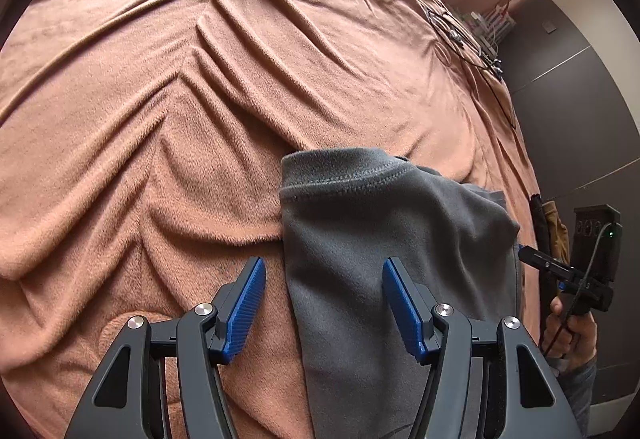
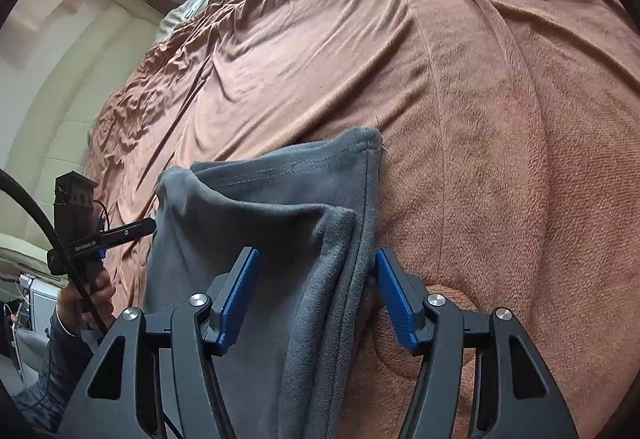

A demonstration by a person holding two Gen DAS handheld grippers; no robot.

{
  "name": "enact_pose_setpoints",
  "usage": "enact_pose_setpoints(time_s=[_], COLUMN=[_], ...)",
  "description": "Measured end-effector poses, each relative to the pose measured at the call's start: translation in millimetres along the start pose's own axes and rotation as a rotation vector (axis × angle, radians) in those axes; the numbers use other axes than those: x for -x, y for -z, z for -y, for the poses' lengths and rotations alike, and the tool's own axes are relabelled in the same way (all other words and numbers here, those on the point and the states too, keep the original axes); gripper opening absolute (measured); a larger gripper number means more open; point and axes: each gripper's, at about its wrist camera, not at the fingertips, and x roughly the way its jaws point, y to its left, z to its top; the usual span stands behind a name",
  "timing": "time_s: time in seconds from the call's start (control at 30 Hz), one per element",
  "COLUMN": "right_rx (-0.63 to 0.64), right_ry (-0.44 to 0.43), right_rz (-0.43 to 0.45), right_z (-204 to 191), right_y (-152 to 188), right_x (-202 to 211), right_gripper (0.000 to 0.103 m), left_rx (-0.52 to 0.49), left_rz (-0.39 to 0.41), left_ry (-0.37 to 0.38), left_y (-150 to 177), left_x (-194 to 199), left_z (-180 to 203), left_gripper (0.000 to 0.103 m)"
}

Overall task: Fold small clothes
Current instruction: 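Close both tools on the folded grey shirt's end, then lift the folded grey shirt with both tools and carry it toward the clothes stack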

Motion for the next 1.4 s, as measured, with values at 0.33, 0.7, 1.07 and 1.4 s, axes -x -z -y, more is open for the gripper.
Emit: enact_pose_setpoints(time_s=[0.33,0.7,1.07,1.4], right_rx=[-0.101,-0.080,-0.068,-0.089], right_ry=[-0.159,-0.250,-0.178,-0.256], right_rz=[-0.033,0.021,-0.033,-0.038], right_z=[29,30,35,33], right_y=[-13,-18,-2,-21], right_x=[-16,-17,-20,-47], right_gripper=[0.058,0.024,0.045,0.045], left_rx=[0.062,0.085,0.088,0.112], left_rz=[-0.037,0.003,-0.007,-0.016], left_ry=[0.078,0.127,0.144,0.184], left_y=[25,14,19,15], left_x=[-2,-2,1,-16], left_z=[-6,-2,-9,-18], left_gripper=[0.056,0.027,0.031,0.035])
